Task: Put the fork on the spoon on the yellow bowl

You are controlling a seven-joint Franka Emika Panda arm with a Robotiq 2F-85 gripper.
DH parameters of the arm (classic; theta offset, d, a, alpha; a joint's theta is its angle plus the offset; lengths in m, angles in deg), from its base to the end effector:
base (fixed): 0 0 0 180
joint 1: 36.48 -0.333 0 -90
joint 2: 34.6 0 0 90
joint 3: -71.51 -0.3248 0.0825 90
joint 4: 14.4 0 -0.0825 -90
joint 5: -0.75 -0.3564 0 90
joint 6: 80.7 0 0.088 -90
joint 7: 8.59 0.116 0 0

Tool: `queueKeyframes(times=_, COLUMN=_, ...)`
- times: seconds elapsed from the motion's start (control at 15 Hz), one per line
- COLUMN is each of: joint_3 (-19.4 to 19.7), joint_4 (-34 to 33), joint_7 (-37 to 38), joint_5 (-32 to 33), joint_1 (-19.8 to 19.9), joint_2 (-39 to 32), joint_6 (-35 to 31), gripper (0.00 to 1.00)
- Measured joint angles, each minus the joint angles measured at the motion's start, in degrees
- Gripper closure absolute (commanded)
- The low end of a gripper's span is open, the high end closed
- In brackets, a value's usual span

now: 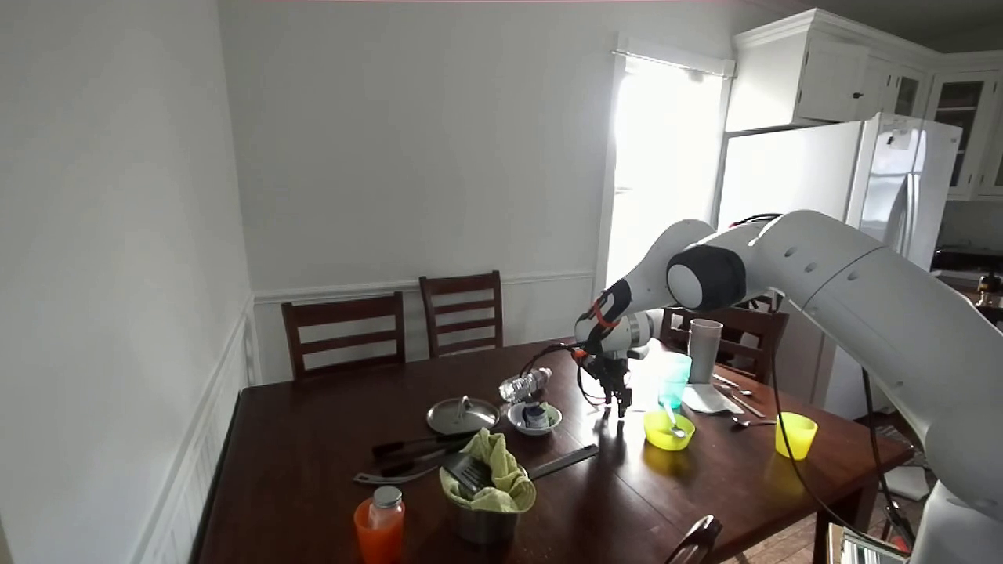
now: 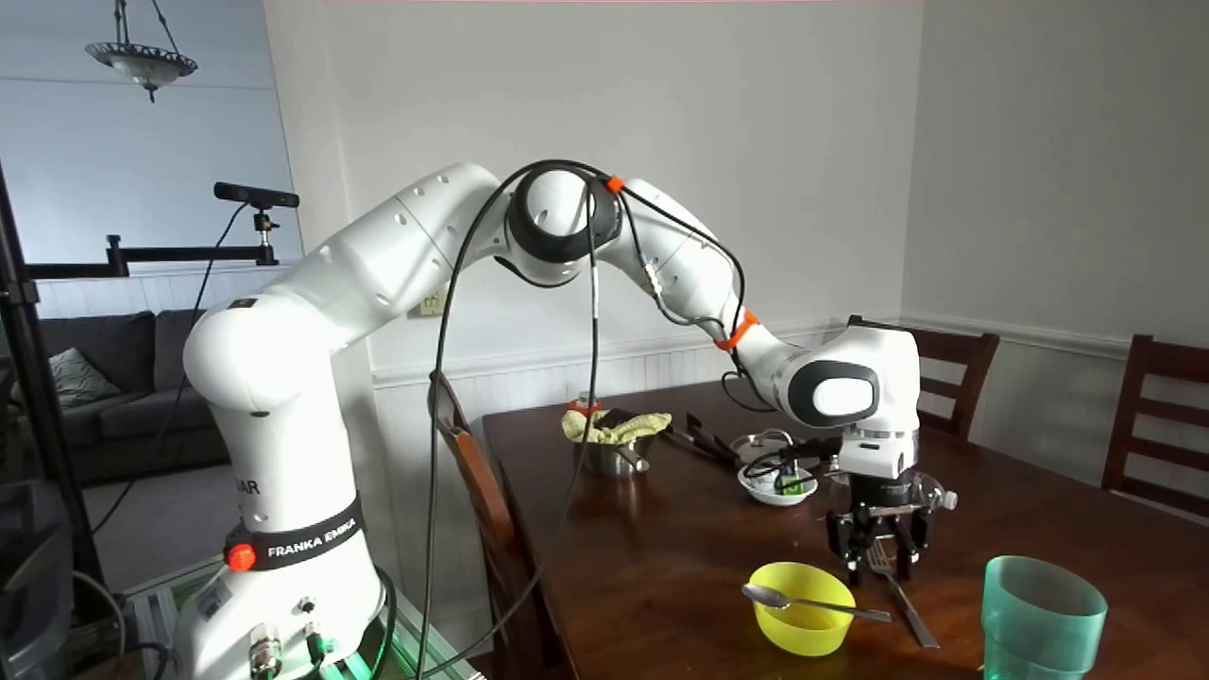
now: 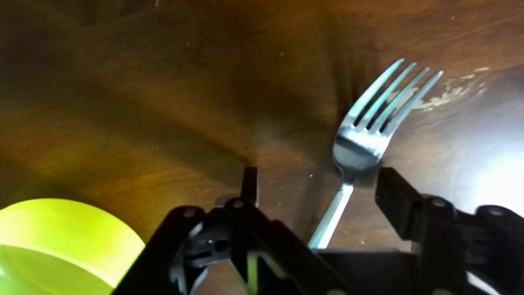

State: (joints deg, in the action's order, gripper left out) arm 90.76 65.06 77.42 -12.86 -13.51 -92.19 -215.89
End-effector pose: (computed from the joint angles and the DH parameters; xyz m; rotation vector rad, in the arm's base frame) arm 0.5647 -0.4363 0.1397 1.3056 -2.7511 0.1012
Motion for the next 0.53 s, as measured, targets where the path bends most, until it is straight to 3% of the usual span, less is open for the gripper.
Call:
queueKeyframes(times=0.4, joint_3=-0.16, joint_4=-2.1, joint_7=1.42, joint_5=-0.02, joint_1=0.14, joint_2=-0.26, joint_6=3.68, gripper=0.97)
queueKeyframes(times=0.53, joint_3=-0.44, joint_4=-2.11, joint_7=1.42, joint_5=-0.02, joint_1=0.14, joint_2=-0.19, joint_6=3.83, gripper=1.0)
